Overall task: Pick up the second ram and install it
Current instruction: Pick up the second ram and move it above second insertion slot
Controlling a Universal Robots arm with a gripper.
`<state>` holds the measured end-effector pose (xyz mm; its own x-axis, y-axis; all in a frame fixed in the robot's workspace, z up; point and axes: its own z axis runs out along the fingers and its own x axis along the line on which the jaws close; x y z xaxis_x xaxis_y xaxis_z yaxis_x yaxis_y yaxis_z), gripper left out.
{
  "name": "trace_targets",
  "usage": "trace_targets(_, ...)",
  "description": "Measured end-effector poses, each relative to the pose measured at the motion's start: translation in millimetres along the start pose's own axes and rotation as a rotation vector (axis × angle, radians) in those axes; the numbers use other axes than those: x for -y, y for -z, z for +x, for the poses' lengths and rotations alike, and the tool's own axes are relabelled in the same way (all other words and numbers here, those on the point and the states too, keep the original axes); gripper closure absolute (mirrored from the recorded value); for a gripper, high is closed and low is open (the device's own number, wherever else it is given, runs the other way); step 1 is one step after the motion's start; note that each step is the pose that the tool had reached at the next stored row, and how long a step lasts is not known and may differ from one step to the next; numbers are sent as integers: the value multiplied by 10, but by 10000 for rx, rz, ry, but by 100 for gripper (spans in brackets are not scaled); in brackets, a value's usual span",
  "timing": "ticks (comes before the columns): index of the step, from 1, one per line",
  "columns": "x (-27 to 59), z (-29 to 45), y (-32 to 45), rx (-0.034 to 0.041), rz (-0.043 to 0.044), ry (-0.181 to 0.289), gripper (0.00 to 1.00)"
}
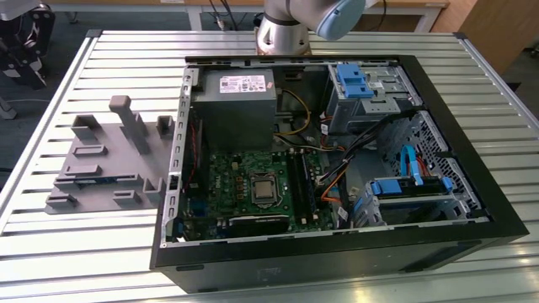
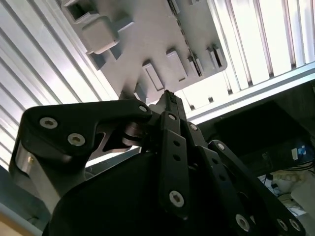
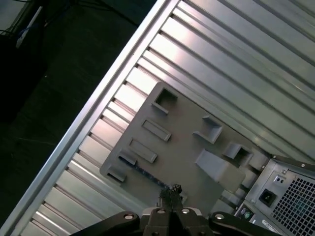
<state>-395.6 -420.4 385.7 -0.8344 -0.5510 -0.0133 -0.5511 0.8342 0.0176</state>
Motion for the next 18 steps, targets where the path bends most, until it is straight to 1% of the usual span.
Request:
trace_targets(6,-3,4,-4,-14,-11,803,89)
trace_targets(18,-5,6,-8,-33,-25,1875,89)
